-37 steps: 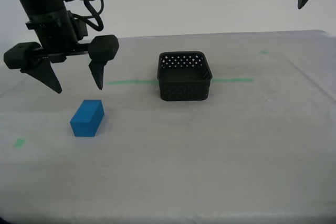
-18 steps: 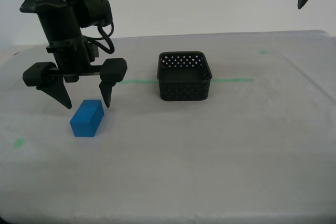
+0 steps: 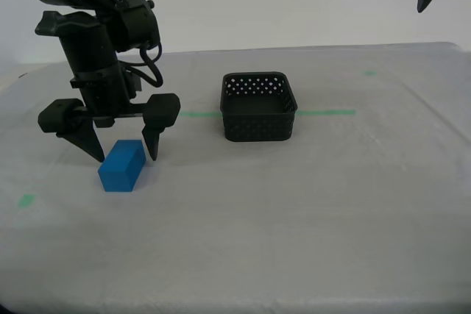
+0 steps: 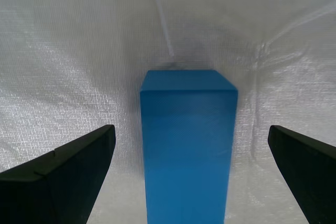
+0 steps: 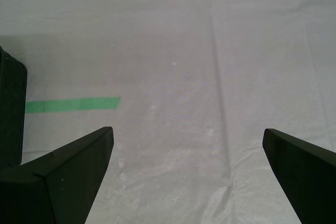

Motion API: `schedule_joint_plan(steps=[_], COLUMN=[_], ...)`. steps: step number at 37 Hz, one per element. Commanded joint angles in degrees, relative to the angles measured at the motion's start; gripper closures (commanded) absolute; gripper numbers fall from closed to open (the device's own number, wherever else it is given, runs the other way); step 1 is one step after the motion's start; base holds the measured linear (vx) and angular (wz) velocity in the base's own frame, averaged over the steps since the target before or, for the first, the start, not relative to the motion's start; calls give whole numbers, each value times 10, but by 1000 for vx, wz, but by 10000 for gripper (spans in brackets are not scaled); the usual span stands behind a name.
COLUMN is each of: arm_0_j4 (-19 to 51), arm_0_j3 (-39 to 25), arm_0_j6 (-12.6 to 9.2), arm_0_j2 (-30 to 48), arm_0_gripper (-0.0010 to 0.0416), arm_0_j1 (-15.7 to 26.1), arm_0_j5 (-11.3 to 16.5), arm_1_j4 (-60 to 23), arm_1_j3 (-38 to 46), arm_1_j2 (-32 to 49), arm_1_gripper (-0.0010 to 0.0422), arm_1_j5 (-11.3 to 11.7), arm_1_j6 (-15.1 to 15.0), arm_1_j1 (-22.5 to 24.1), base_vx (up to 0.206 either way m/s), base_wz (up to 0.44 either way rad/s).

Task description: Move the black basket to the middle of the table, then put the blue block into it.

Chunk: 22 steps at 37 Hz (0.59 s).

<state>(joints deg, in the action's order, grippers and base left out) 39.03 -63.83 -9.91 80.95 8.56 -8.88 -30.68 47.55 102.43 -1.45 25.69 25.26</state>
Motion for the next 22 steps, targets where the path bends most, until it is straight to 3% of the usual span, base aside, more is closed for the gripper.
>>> schedule_joint_plan(steps=[1, 22], arm_0_j4=[0, 0], arm_0_j3=[0, 0], arm_0_j6=[-1, -1], arm_0_j2=[0, 0], arm_0_gripper=[7, 7], arm_0_j1=[1, 1], arm_0_j5=[-2, -2], arm_1_j4=[4, 25], arm_1_j3=[-1, -18], arm_1_j2=[4, 4], arm_1_gripper=[11, 12], arm_1_j5=[-4, -3], arm_1_j6=[0, 5], arm_1_j1=[0, 0], base_vx=[0, 0], base_wz=[0, 0])
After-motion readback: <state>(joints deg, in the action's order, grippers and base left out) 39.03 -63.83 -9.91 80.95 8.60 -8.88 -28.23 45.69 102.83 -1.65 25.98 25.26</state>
